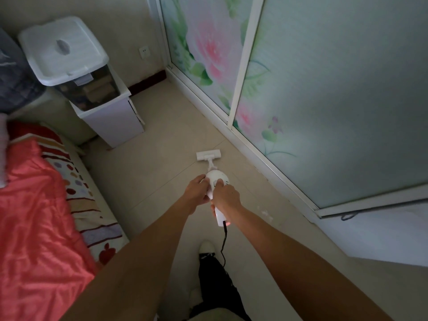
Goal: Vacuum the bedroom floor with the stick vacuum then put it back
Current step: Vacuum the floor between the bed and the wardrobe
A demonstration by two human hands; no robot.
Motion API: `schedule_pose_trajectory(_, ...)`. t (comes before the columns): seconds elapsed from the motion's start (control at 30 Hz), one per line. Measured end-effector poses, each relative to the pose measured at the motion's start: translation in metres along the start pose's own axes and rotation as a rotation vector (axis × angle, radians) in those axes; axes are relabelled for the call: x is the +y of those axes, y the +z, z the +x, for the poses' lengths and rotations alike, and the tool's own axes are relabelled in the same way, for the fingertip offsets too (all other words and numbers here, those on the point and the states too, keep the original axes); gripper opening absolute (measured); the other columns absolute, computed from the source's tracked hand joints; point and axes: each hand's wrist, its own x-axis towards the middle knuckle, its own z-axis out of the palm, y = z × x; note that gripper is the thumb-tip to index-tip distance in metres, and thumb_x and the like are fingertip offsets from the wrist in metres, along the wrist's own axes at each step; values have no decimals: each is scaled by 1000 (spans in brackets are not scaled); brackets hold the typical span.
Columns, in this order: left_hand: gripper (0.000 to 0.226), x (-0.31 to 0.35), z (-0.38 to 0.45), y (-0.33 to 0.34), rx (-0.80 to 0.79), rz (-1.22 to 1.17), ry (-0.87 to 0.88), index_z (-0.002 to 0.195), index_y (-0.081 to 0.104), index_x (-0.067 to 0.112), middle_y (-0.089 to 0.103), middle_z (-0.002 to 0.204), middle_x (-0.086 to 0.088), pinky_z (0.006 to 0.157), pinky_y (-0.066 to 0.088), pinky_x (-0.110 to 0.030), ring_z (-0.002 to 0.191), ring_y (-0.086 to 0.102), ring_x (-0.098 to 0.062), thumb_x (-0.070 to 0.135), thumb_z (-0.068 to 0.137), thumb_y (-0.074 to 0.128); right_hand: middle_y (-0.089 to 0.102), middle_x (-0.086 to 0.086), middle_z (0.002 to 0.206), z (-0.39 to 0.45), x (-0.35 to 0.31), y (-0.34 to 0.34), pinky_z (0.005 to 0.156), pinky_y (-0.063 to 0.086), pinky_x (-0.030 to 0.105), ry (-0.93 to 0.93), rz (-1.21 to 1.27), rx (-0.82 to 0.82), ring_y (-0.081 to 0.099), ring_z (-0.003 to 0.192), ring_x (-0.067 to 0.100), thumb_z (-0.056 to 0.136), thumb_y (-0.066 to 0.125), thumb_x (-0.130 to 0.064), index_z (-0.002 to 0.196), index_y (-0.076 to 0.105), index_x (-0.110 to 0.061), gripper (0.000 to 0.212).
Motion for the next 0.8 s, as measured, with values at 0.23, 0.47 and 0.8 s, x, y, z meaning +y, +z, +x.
schedule_pose_trajectory(0.23, 43, -73, -69, 6, 8, -14, -1, 141, 51, 14, 57, 133, -18, 79, 62, -41, 104, 65, -29, 24, 101, 44, 69, 22, 109, -54, 79, 16, 43, 48, 25, -7, -23, 3, 59, 51, 21, 102, 25, -44, 126, 54, 3, 60)
schedule_pose_trajectory(0.47, 42, -129, -124, 13, 16, -2, -21, 141, 51, 13, 58, 132, -17, 80, 62, -43, 106, 66, -31, 23, 101, 44, 59, 10, 85, -105, 144, 15, 56, 46, 32, -43, -5, -83, 52, 61, 18, 102, 30, -37, 124, 54, 3, 52)
schedule_pose_trajectory(0.8, 41, -180, -179, 51, 18, -8, -31, 140, 51, 13, 56, 133, -18, 78, 61, -39, 114, 63, -35, 22, 101, 43, 69, 22, 100, -148, 209, -7, 30, 39, 16, 9, -62, -2, 57, 44, 19, 103, 27, -42, 124, 54, 3, 57)
